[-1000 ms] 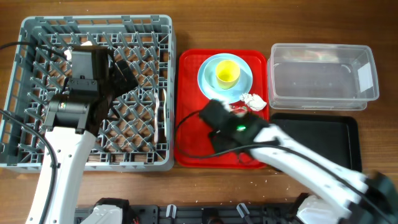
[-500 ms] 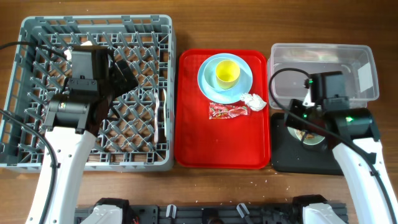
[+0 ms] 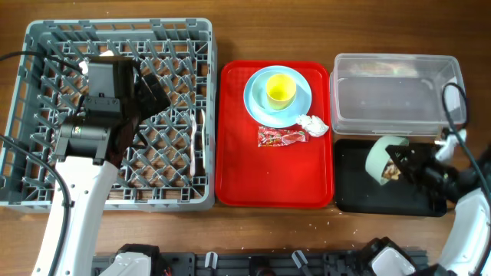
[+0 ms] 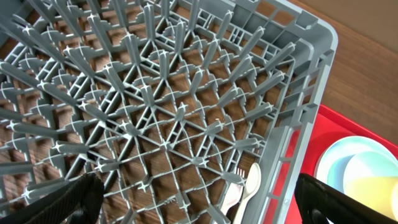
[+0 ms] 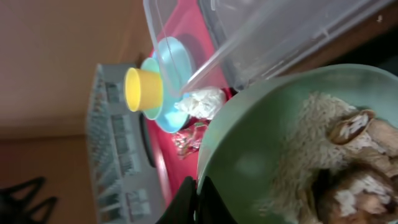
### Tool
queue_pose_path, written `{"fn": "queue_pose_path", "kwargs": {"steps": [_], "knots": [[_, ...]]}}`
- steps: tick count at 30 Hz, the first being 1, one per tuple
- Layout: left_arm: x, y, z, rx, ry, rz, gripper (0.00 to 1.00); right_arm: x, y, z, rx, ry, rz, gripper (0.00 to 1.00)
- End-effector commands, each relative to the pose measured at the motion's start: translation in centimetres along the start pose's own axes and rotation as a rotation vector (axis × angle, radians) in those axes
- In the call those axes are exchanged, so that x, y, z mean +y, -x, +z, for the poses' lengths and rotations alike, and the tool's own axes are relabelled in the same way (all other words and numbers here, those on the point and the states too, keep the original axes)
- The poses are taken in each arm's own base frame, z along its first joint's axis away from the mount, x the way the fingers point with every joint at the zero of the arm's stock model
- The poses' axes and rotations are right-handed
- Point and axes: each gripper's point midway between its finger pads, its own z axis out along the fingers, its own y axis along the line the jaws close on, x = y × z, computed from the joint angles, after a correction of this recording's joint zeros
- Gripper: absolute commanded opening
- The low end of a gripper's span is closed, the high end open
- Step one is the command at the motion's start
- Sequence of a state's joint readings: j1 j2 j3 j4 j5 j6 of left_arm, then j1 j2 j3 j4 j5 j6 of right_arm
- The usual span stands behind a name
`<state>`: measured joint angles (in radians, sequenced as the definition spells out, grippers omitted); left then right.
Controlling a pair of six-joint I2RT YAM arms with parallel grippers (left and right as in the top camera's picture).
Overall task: Sort waste into correct bins and load items into the dishwasher rack
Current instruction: 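Carry the bowl right and tip its rice onto the black tray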
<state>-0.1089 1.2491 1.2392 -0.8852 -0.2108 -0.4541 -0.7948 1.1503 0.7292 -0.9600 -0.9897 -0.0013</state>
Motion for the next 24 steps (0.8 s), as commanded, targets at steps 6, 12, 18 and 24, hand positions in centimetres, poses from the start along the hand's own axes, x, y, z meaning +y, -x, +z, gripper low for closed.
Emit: {"fn": "queue_pose_path", "kwargs": {"steps": [6, 12, 18, 24], "knots": [[-0.1, 0.7, -0.4, -0.017, -0.011, -0.012, 1.0, 1.5, -0.7, -0.7, -0.092, 0.313, 0.039, 0.04], [-0.1, 0.7, -0.4, -0.017, -0.011, -0.012, 1.0, 2.5, 0.3, -1.2, -0.099, 0.384, 0.119, 0.04], [-0.1, 0.7, -0.4, -0.017, -0.011, -0.012, 1.0, 3.0, 1.2, -1.5, -0.08, 0.426, 0.265, 0.04], [-0.1, 0.7, -0.4, -0.017, -0.011, -0.012, 1.0, 3.4, 1.4, -1.7, -0.085, 0.445, 0.238, 0.04]]}}
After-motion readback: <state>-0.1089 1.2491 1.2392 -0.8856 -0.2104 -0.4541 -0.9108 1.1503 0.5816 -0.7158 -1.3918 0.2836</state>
